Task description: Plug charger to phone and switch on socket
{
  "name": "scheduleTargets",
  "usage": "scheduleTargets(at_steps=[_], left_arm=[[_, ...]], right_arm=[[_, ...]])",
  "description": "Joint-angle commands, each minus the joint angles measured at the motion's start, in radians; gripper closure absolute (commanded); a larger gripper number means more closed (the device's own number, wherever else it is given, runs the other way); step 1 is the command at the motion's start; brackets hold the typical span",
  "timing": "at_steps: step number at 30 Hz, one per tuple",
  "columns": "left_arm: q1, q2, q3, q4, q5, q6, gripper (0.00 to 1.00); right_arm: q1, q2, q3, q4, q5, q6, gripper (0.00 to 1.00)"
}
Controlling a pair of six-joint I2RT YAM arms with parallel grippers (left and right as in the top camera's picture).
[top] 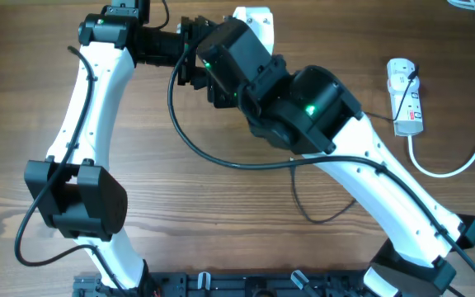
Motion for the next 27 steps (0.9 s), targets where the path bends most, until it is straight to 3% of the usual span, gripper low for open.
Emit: scheduleTargets(at_steps=[1, 3, 5, 7, 20, 27], left_arm=[[-0.004, -0.035, 0.007, 0.002, 0.021, -0.009, 0.33], [-0.005, -0.035, 0.007, 0.003, 0.022, -0.009, 0.33], [-0.005, -0.035, 0.007, 0.002, 0.022, -0.009, 0.33], [-0.005, -0.035, 0.007, 0.002, 0.022, -0.009, 0.33], [-0.005, -0.035, 0.007, 0.002, 0.037, -0.009, 0.33], [-0.005, -0.035, 0.007, 0.002, 0.056, -0.01, 0.32]], right_arm=[[-0.003, 0.039, 0.017, 0.009, 0.053, 0.011, 0.32], [-0.013, 0.055, 0.017, 0.015, 0.053, 0.01, 0.37], [-0.018, 0.056, 0.017, 0.02, 0.054, 0.01, 0.53], [-0.019, 0.056, 0.017, 0.03, 0.053, 0.01, 0.62], [-0.02, 0.056, 0.017, 0.051, 0.091, 0.014, 0.7], [-0.02, 0.056, 0.016, 0.058, 0.098, 0.036, 0.8]])
